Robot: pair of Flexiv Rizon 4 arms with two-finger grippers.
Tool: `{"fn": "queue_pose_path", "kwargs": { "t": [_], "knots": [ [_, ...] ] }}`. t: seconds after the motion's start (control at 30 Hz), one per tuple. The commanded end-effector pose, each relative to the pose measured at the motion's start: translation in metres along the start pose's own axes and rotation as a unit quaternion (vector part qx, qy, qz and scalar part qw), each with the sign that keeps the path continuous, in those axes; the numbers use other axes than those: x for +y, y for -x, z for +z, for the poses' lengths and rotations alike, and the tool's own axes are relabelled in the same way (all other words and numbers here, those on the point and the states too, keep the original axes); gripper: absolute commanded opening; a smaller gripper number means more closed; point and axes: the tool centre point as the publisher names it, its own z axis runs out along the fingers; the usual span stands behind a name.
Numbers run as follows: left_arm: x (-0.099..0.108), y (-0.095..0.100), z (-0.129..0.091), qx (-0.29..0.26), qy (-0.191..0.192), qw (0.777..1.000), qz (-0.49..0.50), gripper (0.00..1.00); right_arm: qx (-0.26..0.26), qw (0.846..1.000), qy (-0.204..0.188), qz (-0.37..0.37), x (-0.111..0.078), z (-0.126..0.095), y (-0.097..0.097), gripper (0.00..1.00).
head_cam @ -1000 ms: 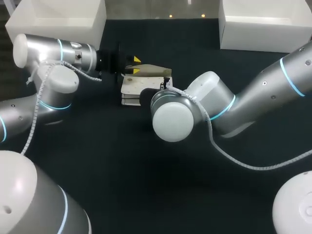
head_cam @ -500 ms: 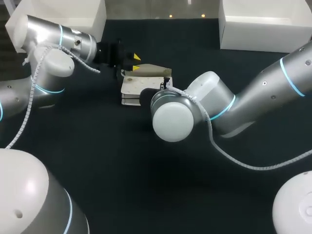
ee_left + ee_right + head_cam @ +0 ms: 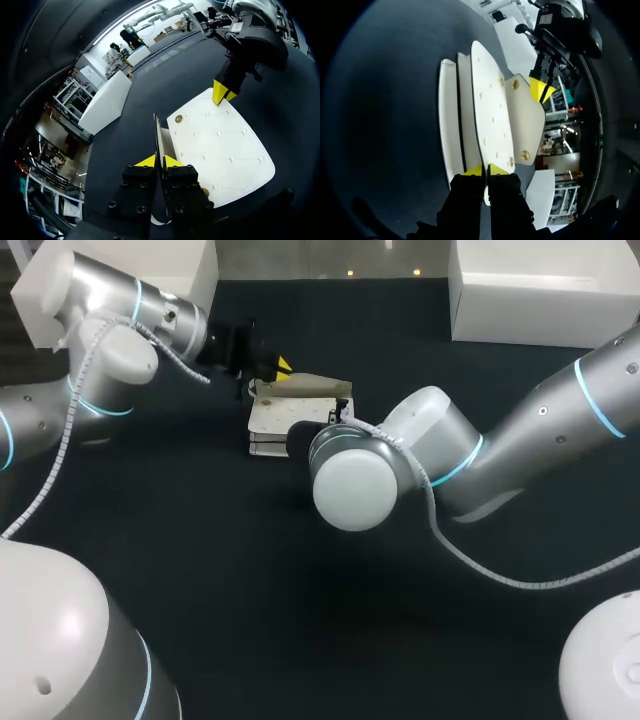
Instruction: Pick up the bag, open it, inspect its contents, close it, and place it on the opposite side
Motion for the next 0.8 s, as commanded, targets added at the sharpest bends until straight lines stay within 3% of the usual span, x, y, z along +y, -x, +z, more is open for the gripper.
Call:
{"fn": "queue_pose_path", "kwargs": {
  "t": [0.03,0.13,0.23,0.5,0.7,0.8],
  "knots": [
    [0.004,0.002,0.003,0.002,0.0,1.0,-0.002,0.13,-0.063,0.997,0.034,0.0,-0.003,0.001,-0.004,0.0],
    [0.004,0.003,0.004,0.002,0.003,1.0,-0.002,0.19,-0.063,0.997,0.034,0.0,-0.003,0.001,-0.004,0.0],
    [0.005,0.003,0.003,0.0,0.005,1.0,-0.002,0.32,-0.063,0.997,0.034,0.0,-0.003,0.001,-0.004,0.0],
    [0.01,0.008,0.007,0.003,0.018,1.0,-0.011,0.3,-0.063,0.997,0.034,0.0,-0.003,0.001,-0.004,0.0],
    [0.014,0.007,0.011,0.009,0.021,1.0,-0.02,0.24,-0.063,0.997,0.034,0.0,-0.003,0.001,-0.004,0.0],
    [0.015,0.006,0.011,0.007,0.024,0.999,-0.021,0.0,-0.063,0.997,0.034,0.0,-0.003,0.001,-0.004,0.0]
  ]
}}
